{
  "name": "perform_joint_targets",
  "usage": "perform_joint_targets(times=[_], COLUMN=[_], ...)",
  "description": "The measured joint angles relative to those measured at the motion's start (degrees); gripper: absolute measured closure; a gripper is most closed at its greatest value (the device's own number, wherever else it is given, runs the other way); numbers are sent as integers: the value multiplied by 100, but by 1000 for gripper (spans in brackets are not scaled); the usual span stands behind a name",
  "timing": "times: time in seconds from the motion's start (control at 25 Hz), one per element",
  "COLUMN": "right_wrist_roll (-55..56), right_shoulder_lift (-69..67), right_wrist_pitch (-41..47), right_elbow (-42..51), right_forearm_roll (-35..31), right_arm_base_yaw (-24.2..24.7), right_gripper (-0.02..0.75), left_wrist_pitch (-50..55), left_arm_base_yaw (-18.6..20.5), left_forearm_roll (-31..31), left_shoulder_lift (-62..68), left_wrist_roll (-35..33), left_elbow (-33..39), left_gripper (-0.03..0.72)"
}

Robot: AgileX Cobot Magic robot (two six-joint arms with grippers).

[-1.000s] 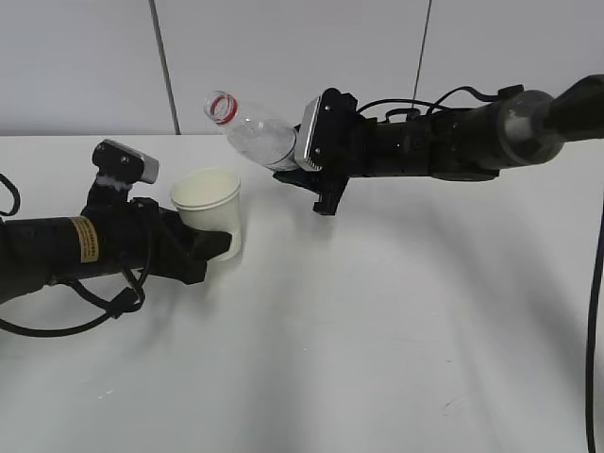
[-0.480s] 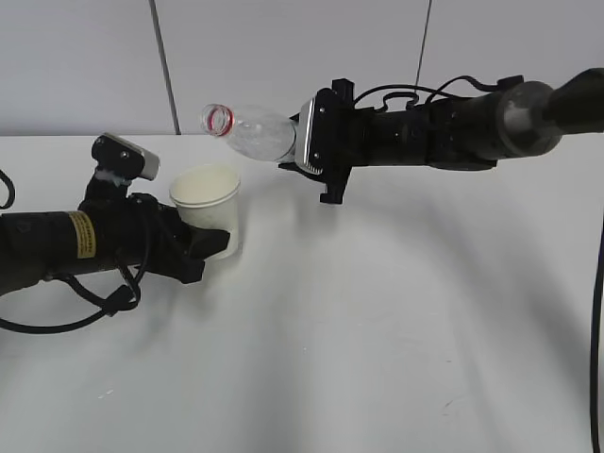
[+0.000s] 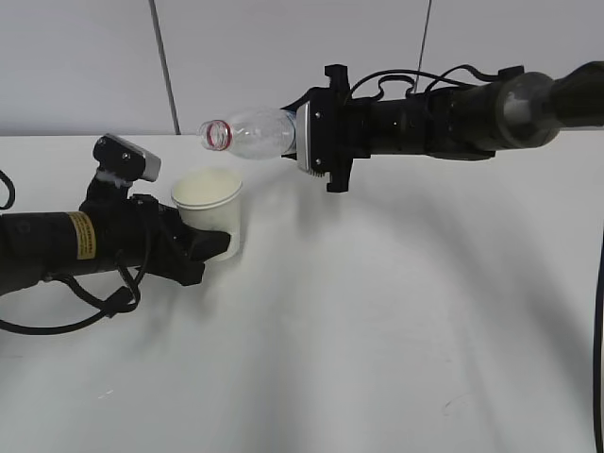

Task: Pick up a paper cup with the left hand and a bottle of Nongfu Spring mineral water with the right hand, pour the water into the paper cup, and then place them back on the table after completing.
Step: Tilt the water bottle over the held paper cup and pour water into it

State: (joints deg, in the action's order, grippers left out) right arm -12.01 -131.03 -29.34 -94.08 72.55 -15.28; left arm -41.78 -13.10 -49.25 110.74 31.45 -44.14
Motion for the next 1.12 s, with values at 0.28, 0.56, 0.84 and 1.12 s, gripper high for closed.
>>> perform_joint_targets(times=[0.28,0.56,0.84,1.12], right_wrist_roll=[-296,-455,-890,-1348], right_shoulder_lift=[0,0,0,0], right_wrist_pitch=[14,14,18,27], right_elbow=[-25,-183,-203,-211], right_forearm_roll=[-21,-28,-43,-43], right_arm_base_yaw=[0,0,0,0], right_gripper=[294,295,295,297], left_wrist_pitch=[-79,12,118,106], left_arm_base_yaw=[0,0,0,0], left_forearm_roll=[-119,-204,-210,-235], left_shoulder_lift=[0,17,40,40], left_wrist_roll=[0,0,0,0], left_elbow=[0,0,0,0], left_gripper=[317,317,319,319])
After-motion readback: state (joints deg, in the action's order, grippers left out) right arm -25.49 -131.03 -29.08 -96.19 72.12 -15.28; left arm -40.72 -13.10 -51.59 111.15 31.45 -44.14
